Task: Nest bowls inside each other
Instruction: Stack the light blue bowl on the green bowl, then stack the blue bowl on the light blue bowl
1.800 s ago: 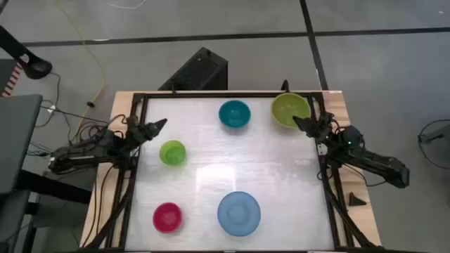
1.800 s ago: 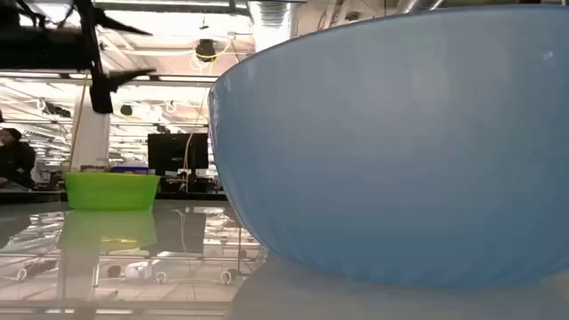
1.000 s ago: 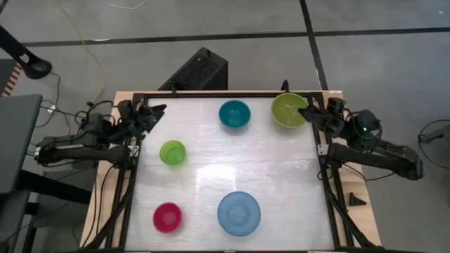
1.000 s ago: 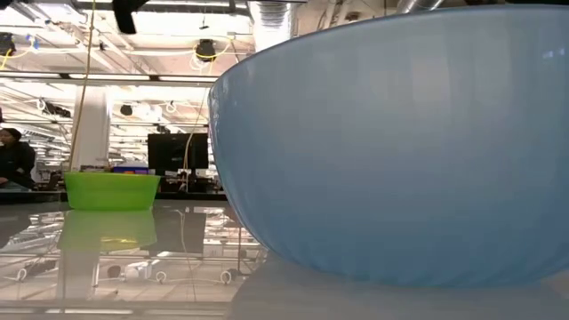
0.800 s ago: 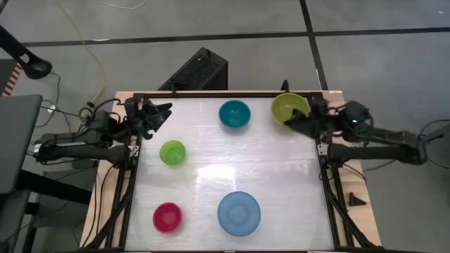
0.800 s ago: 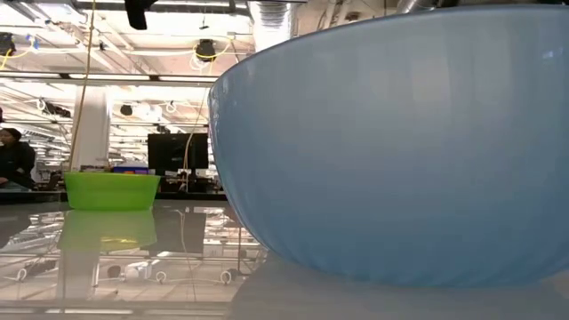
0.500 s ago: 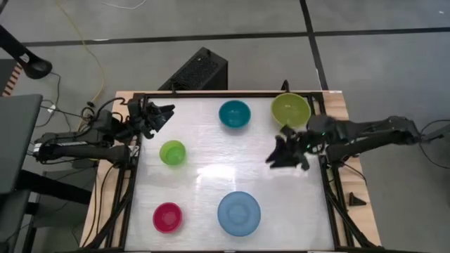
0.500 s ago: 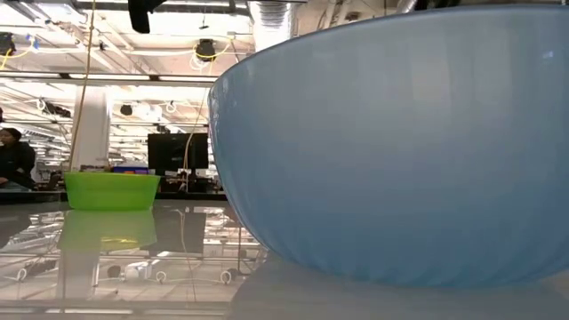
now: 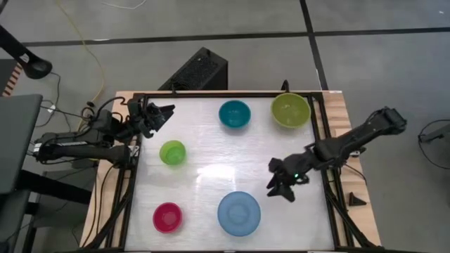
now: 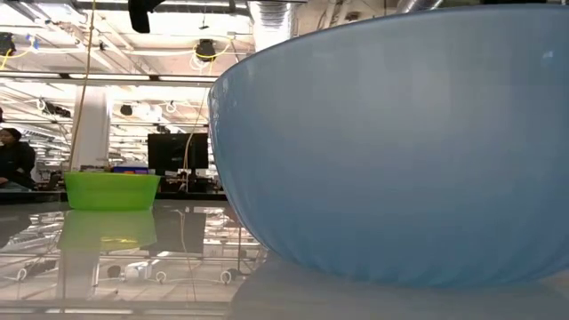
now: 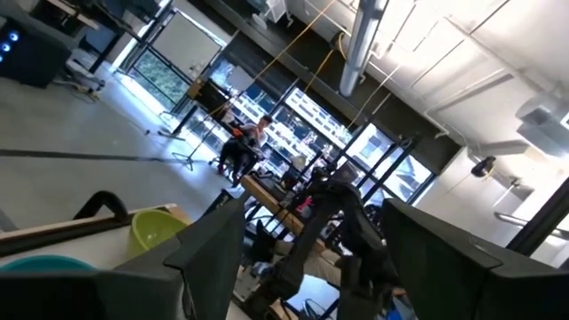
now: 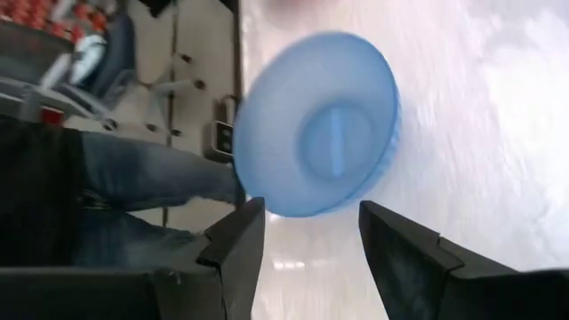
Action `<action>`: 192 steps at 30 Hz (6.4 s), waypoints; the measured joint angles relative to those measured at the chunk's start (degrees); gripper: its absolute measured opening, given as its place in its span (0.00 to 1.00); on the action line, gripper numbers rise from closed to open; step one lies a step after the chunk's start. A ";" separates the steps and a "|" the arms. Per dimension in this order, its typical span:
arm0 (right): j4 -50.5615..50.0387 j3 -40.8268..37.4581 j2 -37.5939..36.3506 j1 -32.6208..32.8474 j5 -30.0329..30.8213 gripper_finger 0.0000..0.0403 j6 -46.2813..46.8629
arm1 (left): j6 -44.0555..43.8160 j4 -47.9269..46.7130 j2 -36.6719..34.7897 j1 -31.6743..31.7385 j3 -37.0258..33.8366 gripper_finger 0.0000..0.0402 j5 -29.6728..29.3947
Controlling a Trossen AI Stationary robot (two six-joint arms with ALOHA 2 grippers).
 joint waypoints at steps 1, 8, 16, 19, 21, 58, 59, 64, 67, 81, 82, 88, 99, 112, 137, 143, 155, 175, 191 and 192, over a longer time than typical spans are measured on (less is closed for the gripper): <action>0.75 0.00 1.41 0.36 0.34 0.54 0.53 | 0.34 0.01 0.00 0.00 0.00 0.63 0.00; 6.75 0.00 11.65 0.32 0.76 0.54 4.65 | 0.14 0.01 0.00 0.00 0.00 0.63 0.02; 13.24 0.00 21.05 -1.31 0.33 0.54 8.49 | -0.56 0.03 0.00 0.00 0.00 0.63 -0.48; 15.71 0.00 23.98 -1.80 -0.52 0.54 9.40 | -0.62 0.00 -0.01 0.00 0.00 0.63 -0.47; 18.06 0.02 25.90 -2.15 -1.89 0.54 10.42 | -0.62 -0.04 0.00 0.00 0.00 0.63 -0.44; 4.46 0.00 -4.42 -39.80 22.29 0.07 -8.67 | -4.71 -0.05 -0.02 0.00 0.00 0.63 4.57; 1.84 0.00 -6.30 -41.86 22.53 0.07 -9.14 | -4.87 -0.05 0.00 0.00 0.00 0.63 4.86; -9.22 0.00 -14.13 -52.38 22.65 0.07 -9.92 | -5.19 -0.05 0.00 0.00 0.00 0.63 5.14; -16.11 0.00 -17.16 -58.67 22.11 0.07 -9.91 | -5.19 -0.05 -0.02 0.00 0.00 0.63 5.12; -29.18 0.00 -11.41 -85.83 7.33 0.07 -14.89 | -5.67 -0.16 0.00 0.00 0.00 0.63 3.94; -30.05 0.00 -10.59 -86.91 7.40 0.07 -16.02 | -5.67 -0.16 -0.02 0.00 0.00 0.63 3.90; -29.58 0.00 -7.96 -92.62 8.08 0.07 -20.32 | -5.79 -0.17 0.00 0.00 0.00 0.63 3.81; -28.96 -1.32 -1.56 -92.16 8.21 0.09 -21.97 | -5.82 -0.12 0.00 0.00 0.00 0.63 3.13; -25.84 -2.62 -3.28 -91.11 10.03 0.19 -20.02 | -6.23 -0.03 0.00 0.00 0.00 0.63 2.97; -22.49 -2.67 -25.04 -81.87 6.69 0.68 -9.66 | -6.23 0.01 0.00 0.00 0.00 0.63 3.46; -11.88 -2.64 -30.56 -70.24 0.04 0.68 -3.99 | -4.87 -0.01 0.00 0.00 0.00 0.63 2.87; 17.64 -2.60 -23.22 -36.54 2.89 0.68 -0.65 | -5.43 -6.02 0.01 0.00 -0.02 0.63 6.44; 37.03 -2.61 9.30 -26.36 6.60 0.68 -19.26 | -8.14 -6.73 0.00 -0.57 -0.02 0.63 5.92; 30.77 -0.87 20.25 -40.03 3.19 0.68 -39.31 | -8.43 -6.61 -0.02 -4.09 -0.02 0.63 3.72; 30.05 -0.13 21.20 -40.53 2.26 0.68 -40.46 | -8.40 -6.61 0.00 -4.11 -0.02 0.63 3.51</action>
